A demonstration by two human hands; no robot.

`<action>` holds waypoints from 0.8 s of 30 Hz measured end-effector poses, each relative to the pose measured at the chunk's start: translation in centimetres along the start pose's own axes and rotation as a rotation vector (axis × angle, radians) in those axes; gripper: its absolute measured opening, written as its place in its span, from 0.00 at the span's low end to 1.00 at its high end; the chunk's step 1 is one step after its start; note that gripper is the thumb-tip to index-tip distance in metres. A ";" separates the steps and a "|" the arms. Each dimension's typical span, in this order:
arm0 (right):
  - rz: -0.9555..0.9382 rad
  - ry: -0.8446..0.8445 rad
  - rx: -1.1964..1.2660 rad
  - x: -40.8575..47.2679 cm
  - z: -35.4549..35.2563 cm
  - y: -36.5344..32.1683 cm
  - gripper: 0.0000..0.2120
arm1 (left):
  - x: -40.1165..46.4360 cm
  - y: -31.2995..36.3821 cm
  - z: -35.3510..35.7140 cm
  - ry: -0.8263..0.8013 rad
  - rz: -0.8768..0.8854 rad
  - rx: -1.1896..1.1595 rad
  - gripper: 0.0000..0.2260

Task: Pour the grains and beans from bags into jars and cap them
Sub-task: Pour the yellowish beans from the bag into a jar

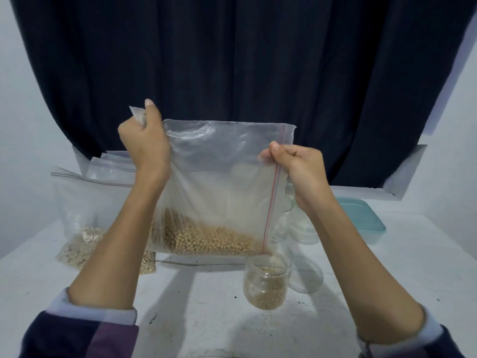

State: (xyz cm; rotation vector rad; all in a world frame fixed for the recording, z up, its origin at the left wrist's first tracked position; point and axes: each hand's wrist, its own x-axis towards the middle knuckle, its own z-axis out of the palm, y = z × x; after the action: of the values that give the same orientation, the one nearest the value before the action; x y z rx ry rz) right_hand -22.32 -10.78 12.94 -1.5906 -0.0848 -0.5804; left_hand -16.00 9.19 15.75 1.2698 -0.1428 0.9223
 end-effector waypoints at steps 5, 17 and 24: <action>-0.004 0.024 0.028 -0.2 0.1 -0.1 0.10 | -0.1 0.1 0.0 0.001 -0.001 -0.004 0.24; 0.009 0.016 0.055 -0.2 0.0 -0.1 0.11 | -0.2 0.3 0.0 -0.016 0.009 -0.018 0.24; -0.013 0.018 0.026 -0.4 0.0 -0.1 0.10 | -0.3 0.3 0.1 -0.018 0.012 -0.021 0.24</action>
State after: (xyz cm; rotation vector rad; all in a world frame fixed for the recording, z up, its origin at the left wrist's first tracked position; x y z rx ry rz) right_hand -22.71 -10.68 12.83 -1.5606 -0.0888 -0.6022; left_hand -16.33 8.93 15.89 1.2597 -0.1738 0.9177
